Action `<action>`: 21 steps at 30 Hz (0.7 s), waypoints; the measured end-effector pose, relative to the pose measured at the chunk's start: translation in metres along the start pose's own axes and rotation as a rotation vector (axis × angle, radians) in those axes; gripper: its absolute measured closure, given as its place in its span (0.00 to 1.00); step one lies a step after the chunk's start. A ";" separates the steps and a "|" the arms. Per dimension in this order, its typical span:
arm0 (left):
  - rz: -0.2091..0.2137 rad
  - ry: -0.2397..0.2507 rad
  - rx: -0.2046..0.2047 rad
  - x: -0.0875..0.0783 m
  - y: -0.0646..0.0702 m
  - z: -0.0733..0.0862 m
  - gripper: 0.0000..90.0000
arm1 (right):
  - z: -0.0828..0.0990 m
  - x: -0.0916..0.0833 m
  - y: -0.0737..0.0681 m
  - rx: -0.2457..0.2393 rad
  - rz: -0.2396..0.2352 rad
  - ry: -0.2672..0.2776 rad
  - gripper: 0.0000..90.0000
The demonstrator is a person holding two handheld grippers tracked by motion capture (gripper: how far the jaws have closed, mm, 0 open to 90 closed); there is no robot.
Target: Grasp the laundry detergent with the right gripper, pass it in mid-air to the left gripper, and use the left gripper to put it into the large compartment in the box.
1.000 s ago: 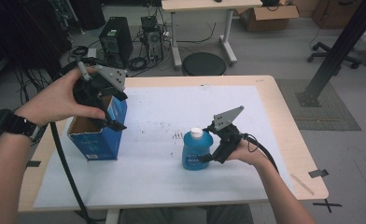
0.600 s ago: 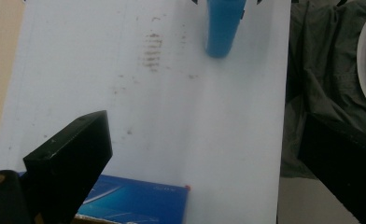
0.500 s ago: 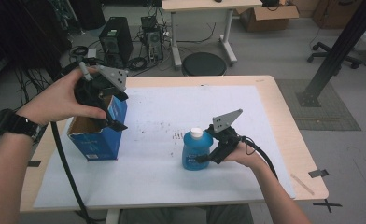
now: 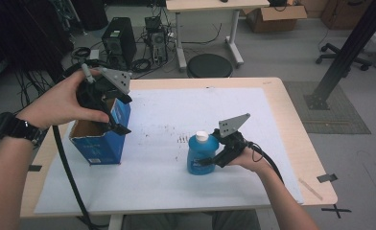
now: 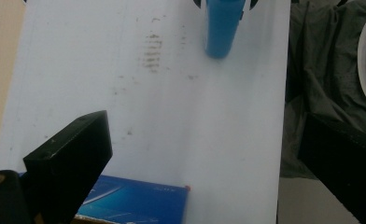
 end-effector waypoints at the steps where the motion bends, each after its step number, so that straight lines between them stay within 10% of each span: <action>1: 0.000 0.000 0.000 0.000 0.000 0.000 0.05 | 0.000 0.000 0.000 0.000 0.000 0.000 0.28; 21: -0.003 -0.002 -0.002 -0.001 0.001 0.000 0.05 | 0.003 -0.001 0.000 -0.012 0.001 -0.004 0.39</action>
Point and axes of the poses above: each handheld gripper's, and its own axes: x roughly forward along the jaws, z roughly out of its underside, y roughly to its right, the point moved 1 cm from there along x, roughly forward along the jaws, and after that the axes turned 4 degrees about y, right-handed, at the moved point
